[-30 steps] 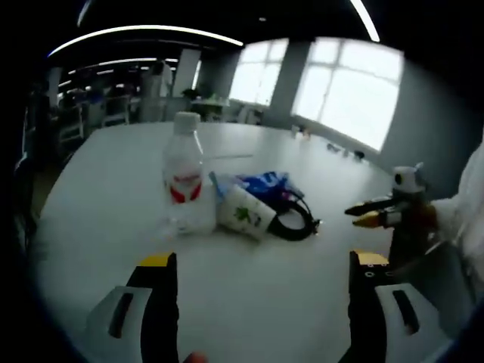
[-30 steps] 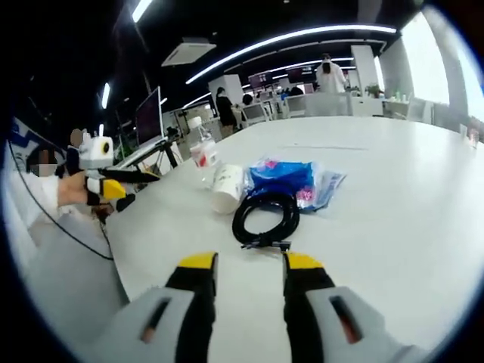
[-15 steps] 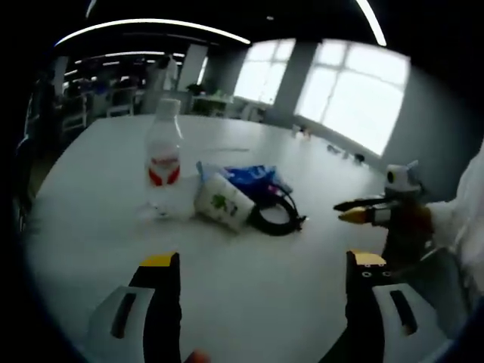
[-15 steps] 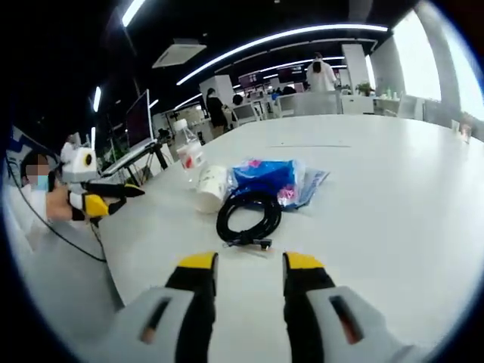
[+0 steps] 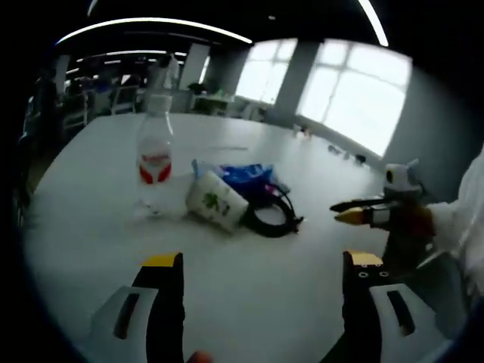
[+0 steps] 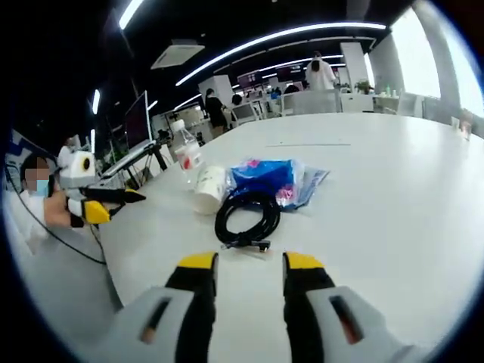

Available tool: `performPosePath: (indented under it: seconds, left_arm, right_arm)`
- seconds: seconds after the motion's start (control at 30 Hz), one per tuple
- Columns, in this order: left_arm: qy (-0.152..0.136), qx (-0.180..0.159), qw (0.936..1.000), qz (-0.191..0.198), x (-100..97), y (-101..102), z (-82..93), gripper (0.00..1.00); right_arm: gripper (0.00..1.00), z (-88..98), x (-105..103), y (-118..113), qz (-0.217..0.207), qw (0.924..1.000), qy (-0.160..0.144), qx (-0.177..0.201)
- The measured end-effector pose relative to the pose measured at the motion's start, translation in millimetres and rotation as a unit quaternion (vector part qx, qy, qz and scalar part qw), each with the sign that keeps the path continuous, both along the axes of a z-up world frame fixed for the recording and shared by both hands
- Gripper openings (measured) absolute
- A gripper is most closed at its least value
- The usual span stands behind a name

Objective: Arrange the tabletop items into an orderly group along one side of the table until the central work area is clear of visible clutter.

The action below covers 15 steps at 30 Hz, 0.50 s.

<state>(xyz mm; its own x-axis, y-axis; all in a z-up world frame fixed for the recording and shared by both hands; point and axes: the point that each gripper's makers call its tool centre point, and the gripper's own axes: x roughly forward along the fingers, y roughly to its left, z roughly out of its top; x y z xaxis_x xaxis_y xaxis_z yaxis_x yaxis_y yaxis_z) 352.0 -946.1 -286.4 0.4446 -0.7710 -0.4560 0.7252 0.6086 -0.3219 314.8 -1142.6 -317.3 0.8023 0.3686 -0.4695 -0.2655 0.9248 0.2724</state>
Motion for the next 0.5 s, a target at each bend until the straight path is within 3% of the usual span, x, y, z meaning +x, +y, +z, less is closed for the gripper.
performPosePath:
  seconds: [0.17,0.27,0.5]
  left_arm:
    - [0.018,-0.004,0.9997,0.016,3.9,-13.0,-5.0,0.79]
    - [0.038,0.02,0.9984,0.036,7.4,-18.7,-16.5,0.71]
    - [0.054,0.01,0.9978,0.037,9.1,-57.1,-21.8,0.7]
  right_arm:
    - [0.32,0.2,8.9,-1.5,0.003,0.9999,0.006,0.011]
    - [0.32,1.5,20.8,-2.9,0.001,0.9997,0.012,0.021]
    - [0.32,5.7,48.7,-3.5,0.004,0.9994,0.02,0.029]
